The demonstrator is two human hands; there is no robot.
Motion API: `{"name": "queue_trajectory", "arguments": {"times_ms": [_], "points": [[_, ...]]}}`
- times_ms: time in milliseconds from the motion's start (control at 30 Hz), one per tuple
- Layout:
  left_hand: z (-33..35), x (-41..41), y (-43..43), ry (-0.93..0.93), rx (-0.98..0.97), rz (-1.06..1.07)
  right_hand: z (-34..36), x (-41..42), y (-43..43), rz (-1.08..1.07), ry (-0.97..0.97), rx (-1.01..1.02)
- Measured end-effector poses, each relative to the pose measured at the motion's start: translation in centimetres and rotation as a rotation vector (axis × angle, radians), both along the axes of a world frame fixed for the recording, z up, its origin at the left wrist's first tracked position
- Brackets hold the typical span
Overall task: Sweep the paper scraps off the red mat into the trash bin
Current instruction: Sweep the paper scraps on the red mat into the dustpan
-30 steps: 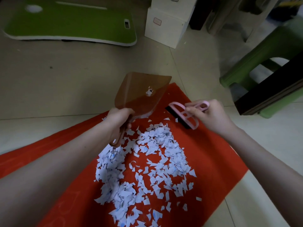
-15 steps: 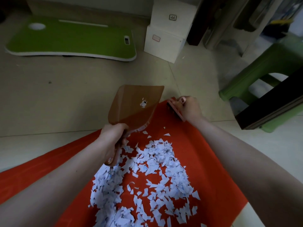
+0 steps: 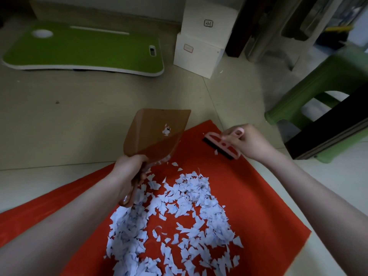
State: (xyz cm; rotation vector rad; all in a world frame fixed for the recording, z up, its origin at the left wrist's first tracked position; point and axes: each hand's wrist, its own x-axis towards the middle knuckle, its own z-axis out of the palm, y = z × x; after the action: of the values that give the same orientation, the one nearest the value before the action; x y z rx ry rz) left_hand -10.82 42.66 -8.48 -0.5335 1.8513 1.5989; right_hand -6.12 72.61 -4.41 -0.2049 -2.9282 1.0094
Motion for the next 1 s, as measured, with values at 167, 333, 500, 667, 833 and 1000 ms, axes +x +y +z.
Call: {"name": "queue_trajectory", "arguments": {"times_ms": [167, 333, 500, 667, 833, 1000], "points": [[0.3, 0.3, 0.5, 0.004, -0.006, -0.009, -2.9, -3.7, 0.1, -0.232, 0.151, 0.091], [0.3, 0.8, 0.5, 0.007, 0.017, 0.010, -4.8, -6.1, -1.4, -0.190, 0.065, 0.177], [0.3, 0.7, 0.1, -0.020, -0.002, 0.019, -4.1, -3.3, -2.4, 0.182, -0.034, 0.175], [-0.3, 0.1, -0.6, -0.026, -0.019, 0.022, -0.8, 1.7, -1.5, 0.342, -0.170, 0.061], [-0.4, 0.1, -0.5, -0.046, -0.035, 0.022, -1.1, -1.2, -1.5, 0.157, 0.105, 0.037], [0.2, 0.2, 0.1, -0.020, -0.026, 0.027, -4.2, -6.0, -1.4, -0.043, 0.130, 0.112]]}}
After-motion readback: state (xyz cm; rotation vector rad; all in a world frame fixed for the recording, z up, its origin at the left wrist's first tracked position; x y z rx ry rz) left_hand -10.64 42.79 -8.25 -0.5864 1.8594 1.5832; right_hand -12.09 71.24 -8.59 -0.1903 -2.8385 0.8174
